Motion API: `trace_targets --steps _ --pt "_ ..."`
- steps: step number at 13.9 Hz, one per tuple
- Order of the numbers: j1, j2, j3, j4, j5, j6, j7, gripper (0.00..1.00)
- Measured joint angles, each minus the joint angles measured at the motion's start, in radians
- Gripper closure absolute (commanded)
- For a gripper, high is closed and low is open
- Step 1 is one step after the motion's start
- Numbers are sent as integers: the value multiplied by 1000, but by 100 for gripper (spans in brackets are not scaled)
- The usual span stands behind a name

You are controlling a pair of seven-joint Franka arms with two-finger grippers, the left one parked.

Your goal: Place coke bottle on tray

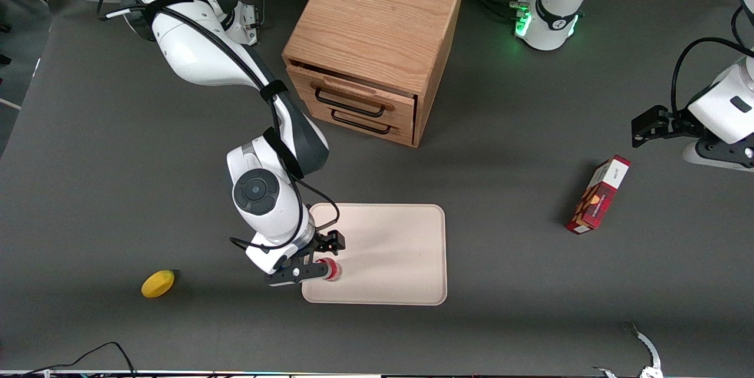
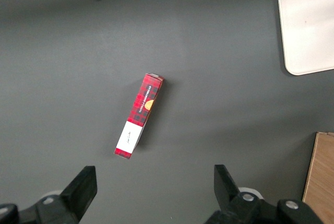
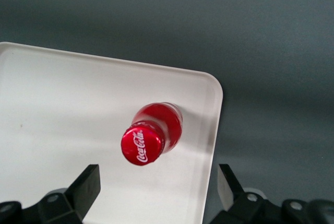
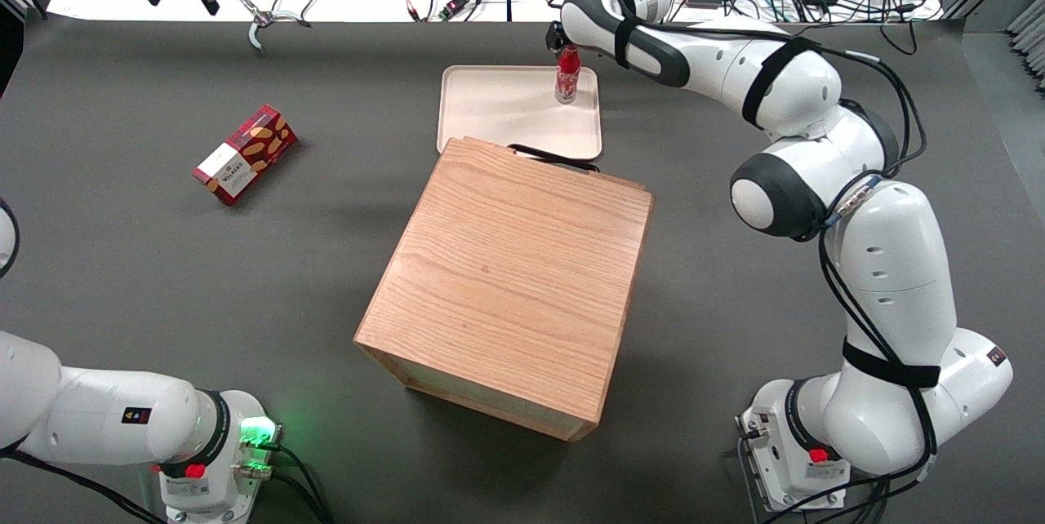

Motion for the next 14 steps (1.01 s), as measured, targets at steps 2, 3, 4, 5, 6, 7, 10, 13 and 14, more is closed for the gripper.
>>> trace_targets --steps 2,3,4,5,6,7,10,13,14 --pt "0 0 0 0 0 0 1 0" --pt "0 0 0 0 0 0 1 0" --pt "0 0 0 2 0 0 1 0" --pt "0 0 0 6 0 -3 2 0" --pt "0 -3 0 16 0 -19 3 0" --pt "-1 -12 0 28 1 -47 6 0" --pt "-15 -82 -1 50 4 -167 13 0" --pt "-62 -180 -1 49 6 -331 13 0" --pt "-82 -214 -1 37 9 -366 13 0"
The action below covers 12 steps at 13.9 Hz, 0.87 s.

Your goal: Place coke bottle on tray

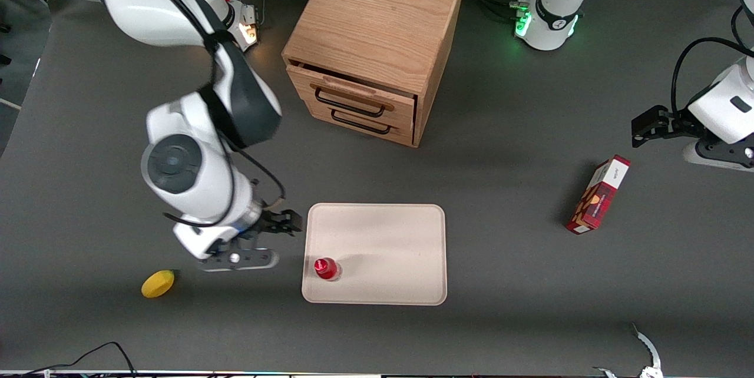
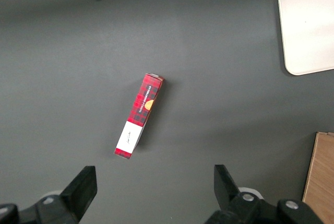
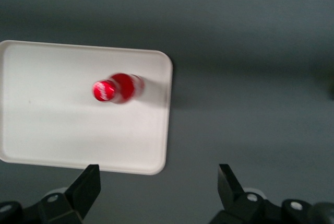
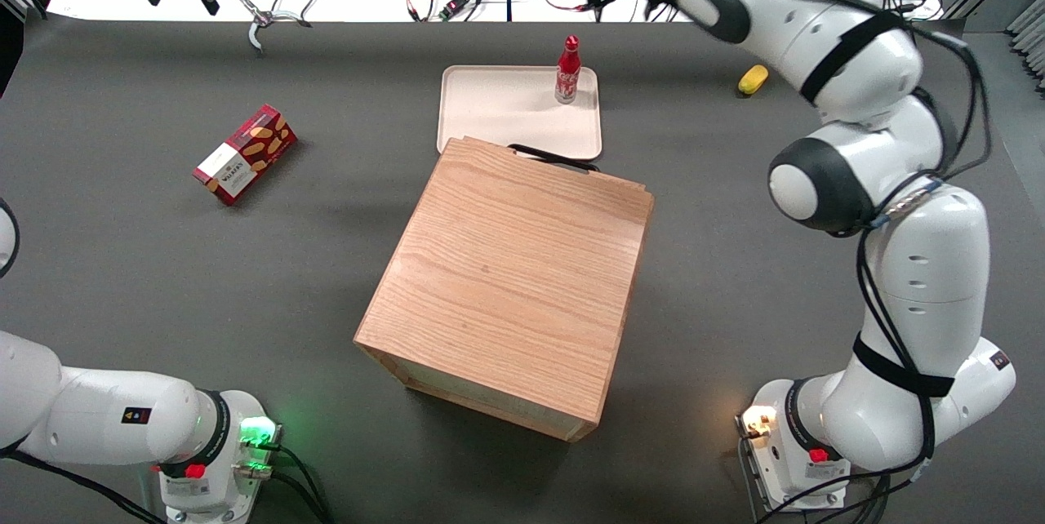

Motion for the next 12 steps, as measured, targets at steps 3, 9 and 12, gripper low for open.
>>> trace_targets --steps 3,9,12 --pt "-53 -134 0 -125 4 -28 -14 0" --pt "-183 -335 0 -297 6 -124 -123 0" --pt "-236 -382 -1 -307 6 -181 -179 0"
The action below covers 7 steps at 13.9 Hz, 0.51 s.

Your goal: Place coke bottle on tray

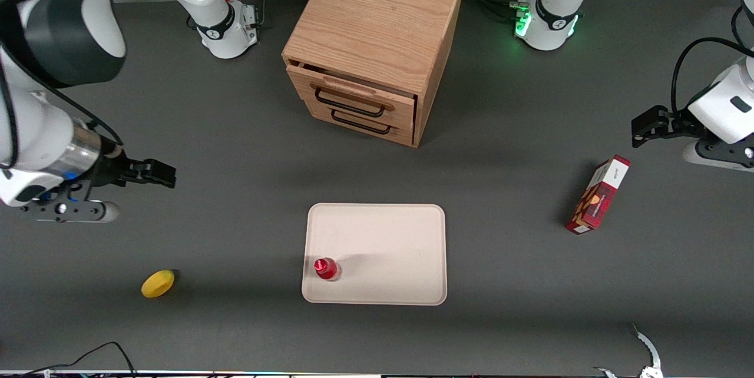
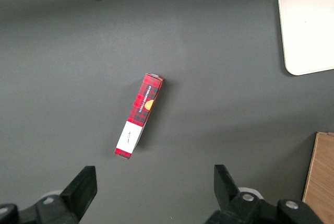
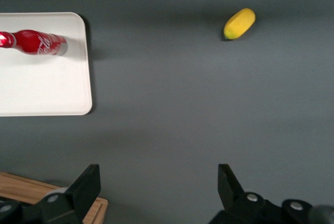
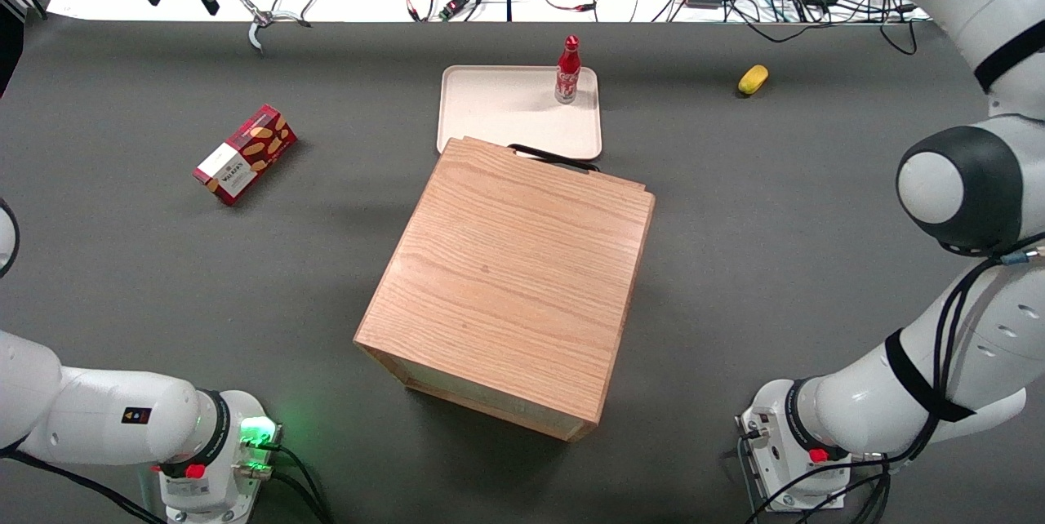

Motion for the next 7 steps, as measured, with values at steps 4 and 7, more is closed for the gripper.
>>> trace_targets --steps 4,7 --pt "-102 -79 -1 -4 1 -35 -104 0" --pt "-111 -104 0 -9 2 -39 -109 0"
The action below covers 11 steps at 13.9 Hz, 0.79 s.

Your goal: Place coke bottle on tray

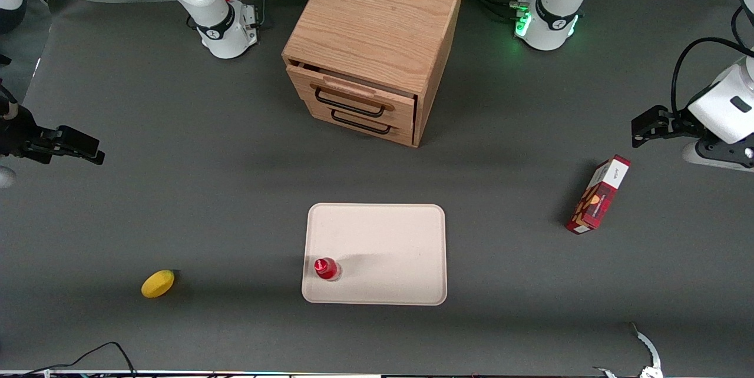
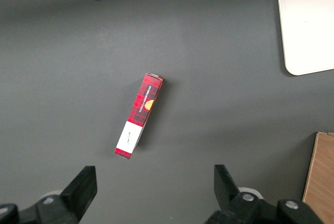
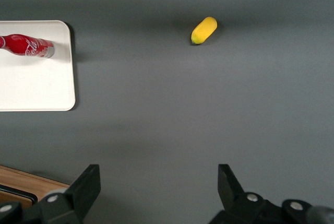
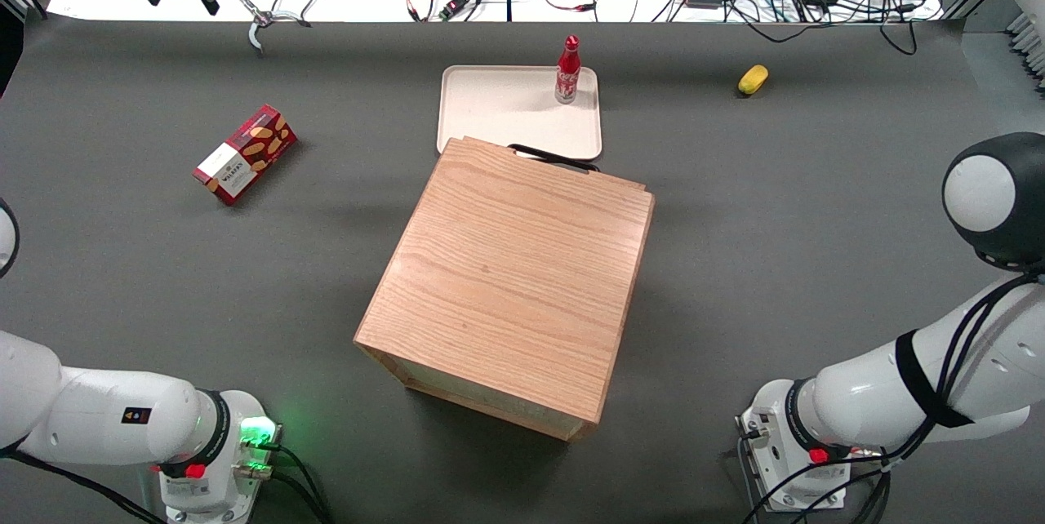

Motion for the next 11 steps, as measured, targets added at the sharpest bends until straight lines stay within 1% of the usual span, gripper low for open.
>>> trace_targets --steps 4,7,8,11 --pt "-22 -13 2 -10 0 3 0 0" --pt "-83 -74 44 -16 0 1 0 0" --pt "-89 -101 52 -27 0 0 0 0" --pt "-63 -185 55 -92 0 -1 0 0"
